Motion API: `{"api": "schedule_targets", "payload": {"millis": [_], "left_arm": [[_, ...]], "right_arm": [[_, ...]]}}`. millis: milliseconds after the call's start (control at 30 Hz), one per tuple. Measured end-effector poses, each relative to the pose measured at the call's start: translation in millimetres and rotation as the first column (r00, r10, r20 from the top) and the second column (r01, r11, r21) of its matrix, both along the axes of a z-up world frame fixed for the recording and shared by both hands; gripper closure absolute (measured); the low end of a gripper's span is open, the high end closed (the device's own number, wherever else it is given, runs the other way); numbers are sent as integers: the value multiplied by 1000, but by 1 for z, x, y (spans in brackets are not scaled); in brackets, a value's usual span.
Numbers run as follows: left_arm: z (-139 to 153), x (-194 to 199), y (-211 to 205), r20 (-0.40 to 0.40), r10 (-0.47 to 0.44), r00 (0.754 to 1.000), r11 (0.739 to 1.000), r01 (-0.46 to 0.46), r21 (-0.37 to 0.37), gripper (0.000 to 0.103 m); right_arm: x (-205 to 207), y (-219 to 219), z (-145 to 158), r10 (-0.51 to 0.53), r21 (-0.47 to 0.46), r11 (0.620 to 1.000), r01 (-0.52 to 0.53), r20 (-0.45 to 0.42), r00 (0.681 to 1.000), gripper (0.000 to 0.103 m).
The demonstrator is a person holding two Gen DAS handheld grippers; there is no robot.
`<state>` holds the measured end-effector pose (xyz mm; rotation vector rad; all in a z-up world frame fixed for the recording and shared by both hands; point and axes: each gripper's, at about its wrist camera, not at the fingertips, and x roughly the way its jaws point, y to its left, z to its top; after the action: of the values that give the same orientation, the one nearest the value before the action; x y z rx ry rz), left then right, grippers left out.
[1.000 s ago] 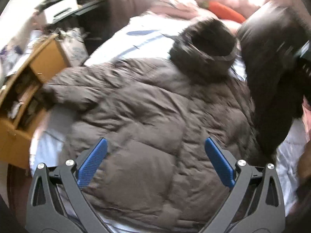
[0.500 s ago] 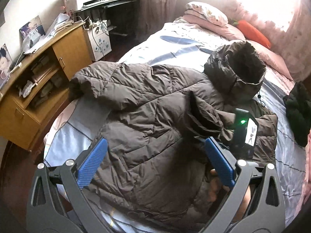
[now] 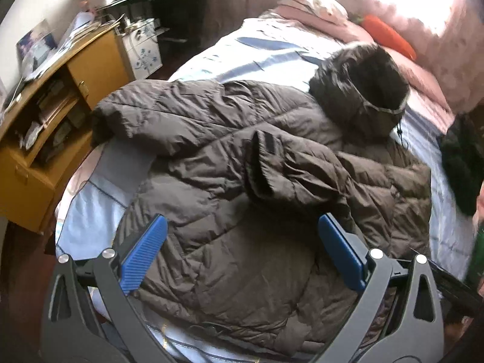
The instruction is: Fold large clothes
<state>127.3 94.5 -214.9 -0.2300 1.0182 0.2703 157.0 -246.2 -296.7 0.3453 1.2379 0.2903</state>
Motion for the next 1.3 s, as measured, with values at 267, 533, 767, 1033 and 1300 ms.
{"api": "schedule_targets", "payload": {"millis": [267,533,767,1033,1300], "left_arm": [[-44,63,-67,-9,-145,989,988,144,-49,2],[-97,117,-115,-116,-280,953,955,288,62,25],[-146,134,-63,-183,-196,963,980,188,-59,26],[-94,124,-80,-28,-198,980,965,200,167,17],[-147,159,-91,-191,-207,960,939,250,238,9]], "right_arm": [[-8,-119,-9,-355,80,934,349,78,932,3],[27,-86,-23,-244,39,970,242,104,964,35],[26,-76,-67,-177,-162,971,174,-6,984,51],[8,-40,-39,-109,-239,962,134,114,987,47],[-5,-29,-34,-112,-154,982,112,12,994,45]]}}
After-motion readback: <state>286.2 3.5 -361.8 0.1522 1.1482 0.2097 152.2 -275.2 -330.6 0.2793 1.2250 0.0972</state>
